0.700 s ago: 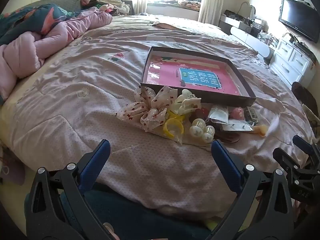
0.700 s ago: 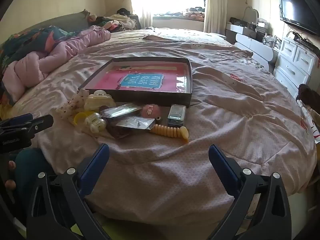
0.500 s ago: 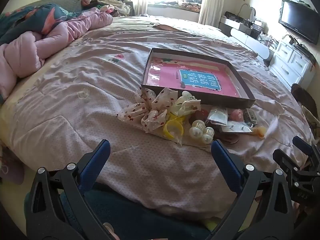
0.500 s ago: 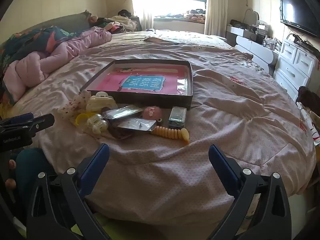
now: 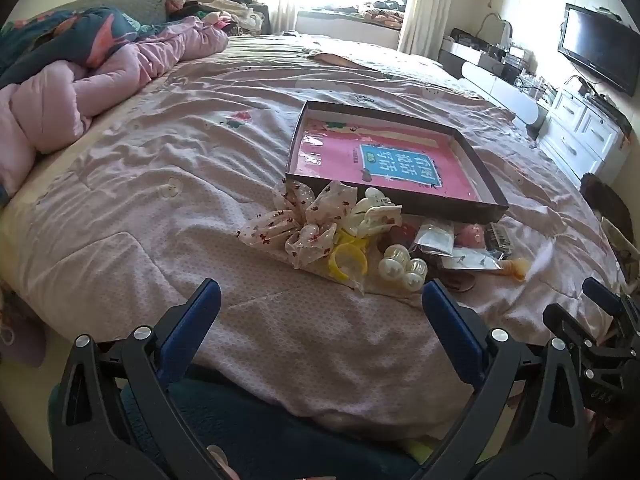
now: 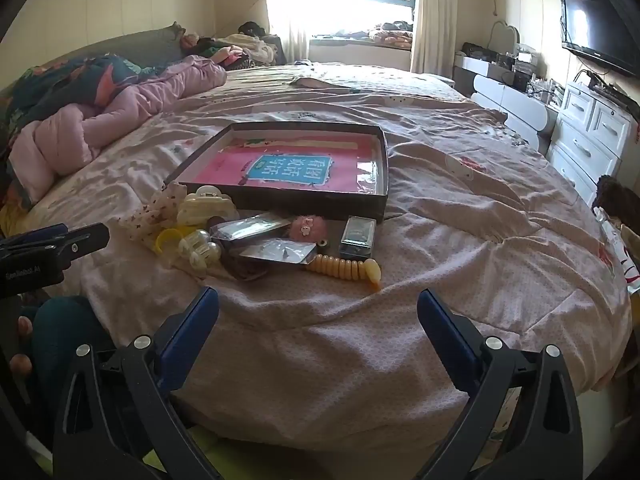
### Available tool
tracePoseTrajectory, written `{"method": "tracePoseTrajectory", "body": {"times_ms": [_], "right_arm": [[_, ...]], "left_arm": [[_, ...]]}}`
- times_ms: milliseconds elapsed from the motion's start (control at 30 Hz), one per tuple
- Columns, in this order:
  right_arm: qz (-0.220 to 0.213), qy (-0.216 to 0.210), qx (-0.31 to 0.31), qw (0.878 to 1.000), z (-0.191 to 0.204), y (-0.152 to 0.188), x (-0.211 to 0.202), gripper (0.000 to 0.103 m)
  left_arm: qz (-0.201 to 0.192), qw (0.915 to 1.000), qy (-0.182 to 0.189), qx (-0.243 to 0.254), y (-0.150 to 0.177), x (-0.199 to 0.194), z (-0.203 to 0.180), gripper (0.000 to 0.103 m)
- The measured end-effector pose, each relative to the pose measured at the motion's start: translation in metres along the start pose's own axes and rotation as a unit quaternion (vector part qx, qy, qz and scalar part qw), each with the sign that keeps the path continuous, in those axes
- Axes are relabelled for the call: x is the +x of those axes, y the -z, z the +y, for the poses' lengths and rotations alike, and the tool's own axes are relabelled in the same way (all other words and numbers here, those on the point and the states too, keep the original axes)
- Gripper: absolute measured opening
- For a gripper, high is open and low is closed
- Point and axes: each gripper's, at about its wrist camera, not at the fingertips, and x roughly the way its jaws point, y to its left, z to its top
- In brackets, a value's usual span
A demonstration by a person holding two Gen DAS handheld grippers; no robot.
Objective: Organize jewelry
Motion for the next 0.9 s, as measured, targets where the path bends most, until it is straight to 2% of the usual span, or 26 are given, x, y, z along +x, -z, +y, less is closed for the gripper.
{"method": "tracePoseTrajectory", "body": {"times_ms": [900], "right_arm": [[-0.003,-0.005,-0.005,1.0,0.0039,-0.0003,-0.0009,0.097]], "left_arm": [[-0.001,1.0,0.001,-0.001,-0.0019,-0.0002,0.0012,0.093]]}}
